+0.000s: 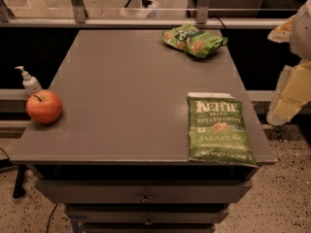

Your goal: Move apple near green rice chip bag

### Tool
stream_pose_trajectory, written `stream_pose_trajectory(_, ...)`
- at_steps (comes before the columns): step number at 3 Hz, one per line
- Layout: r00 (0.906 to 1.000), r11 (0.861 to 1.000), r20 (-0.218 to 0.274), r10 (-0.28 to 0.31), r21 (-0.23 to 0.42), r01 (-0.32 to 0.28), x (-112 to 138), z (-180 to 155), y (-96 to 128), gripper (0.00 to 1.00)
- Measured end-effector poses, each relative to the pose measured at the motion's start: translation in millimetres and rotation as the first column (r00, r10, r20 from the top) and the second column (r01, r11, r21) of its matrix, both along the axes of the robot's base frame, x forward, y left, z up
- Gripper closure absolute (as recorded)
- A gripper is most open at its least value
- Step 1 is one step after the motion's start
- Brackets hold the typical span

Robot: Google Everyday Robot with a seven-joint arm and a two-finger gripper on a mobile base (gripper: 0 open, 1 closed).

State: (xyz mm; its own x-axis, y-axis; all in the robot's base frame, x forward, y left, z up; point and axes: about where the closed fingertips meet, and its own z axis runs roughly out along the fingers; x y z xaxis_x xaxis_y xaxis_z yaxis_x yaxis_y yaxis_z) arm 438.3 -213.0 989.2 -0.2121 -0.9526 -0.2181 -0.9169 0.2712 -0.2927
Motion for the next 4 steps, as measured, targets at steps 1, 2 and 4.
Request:
stream_pose_trajectory(1, 1.0, 1.0, 0.0, 0.0, 0.0, 0.0, 0.0, 0.0, 0.0, 0.0)
stream_pose_trajectory(2, 0.9998, 0.998, -0.01, 0.016, 0.067, -0.016, 4.1, -13.6, 16.0, 0.0)
stream_pose_trajectory(4, 0.9869, 0.874, -0.046, 0.155, 0.473, -0.115, 38.3, -93.1, 145.8, 0.0)
